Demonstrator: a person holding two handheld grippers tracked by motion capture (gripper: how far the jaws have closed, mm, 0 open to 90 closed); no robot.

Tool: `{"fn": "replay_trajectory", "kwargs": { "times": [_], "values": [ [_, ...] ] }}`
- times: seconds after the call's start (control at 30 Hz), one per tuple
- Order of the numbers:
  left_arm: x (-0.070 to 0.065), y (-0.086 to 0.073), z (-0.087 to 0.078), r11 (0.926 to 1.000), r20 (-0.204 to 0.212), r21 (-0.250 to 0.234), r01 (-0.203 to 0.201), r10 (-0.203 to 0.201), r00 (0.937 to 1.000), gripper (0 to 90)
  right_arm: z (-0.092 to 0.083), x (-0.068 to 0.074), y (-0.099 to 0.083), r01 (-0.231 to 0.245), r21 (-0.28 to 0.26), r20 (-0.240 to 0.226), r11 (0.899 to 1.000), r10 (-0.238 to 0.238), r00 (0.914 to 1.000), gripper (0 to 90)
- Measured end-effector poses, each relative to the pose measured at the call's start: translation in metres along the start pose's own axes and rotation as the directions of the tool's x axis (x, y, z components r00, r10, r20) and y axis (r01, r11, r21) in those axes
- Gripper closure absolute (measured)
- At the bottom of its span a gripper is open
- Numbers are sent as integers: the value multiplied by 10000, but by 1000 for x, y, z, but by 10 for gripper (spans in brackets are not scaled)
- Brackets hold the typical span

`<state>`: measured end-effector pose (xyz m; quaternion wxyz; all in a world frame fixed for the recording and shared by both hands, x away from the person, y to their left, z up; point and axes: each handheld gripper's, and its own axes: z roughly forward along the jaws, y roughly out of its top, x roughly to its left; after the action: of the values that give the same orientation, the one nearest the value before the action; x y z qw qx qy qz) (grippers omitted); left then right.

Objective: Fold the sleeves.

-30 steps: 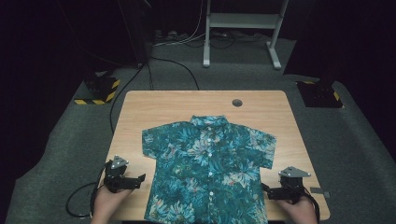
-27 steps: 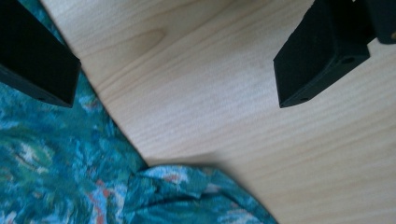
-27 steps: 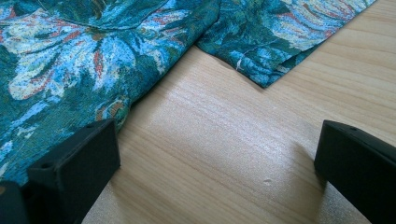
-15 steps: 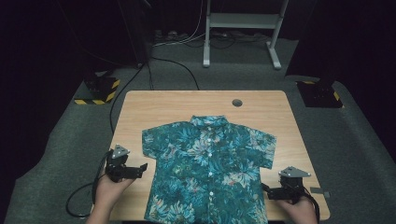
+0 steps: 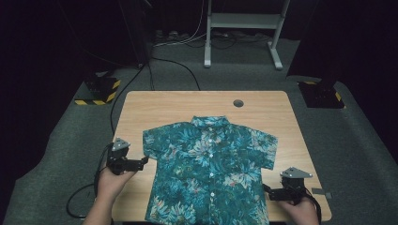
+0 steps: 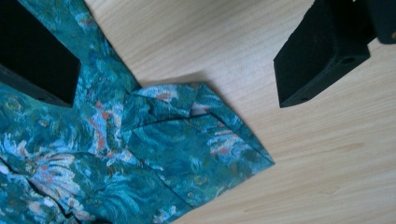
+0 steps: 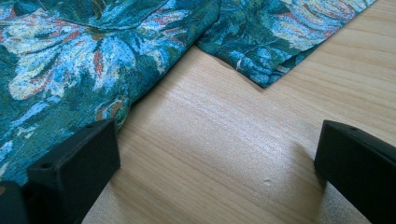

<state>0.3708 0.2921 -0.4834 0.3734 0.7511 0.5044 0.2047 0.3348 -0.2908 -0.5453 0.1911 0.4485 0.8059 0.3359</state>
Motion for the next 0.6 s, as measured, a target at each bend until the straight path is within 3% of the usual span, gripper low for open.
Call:
{"fn": "replay_trajectory", "kwargs": {
  "times": [0.6],
  "values": [
    [7,22,18,9995,-32,-222,223,-224,9997,9,0,0,0,66,-5,-47,10000,-66,10000,0]
  ]
}}
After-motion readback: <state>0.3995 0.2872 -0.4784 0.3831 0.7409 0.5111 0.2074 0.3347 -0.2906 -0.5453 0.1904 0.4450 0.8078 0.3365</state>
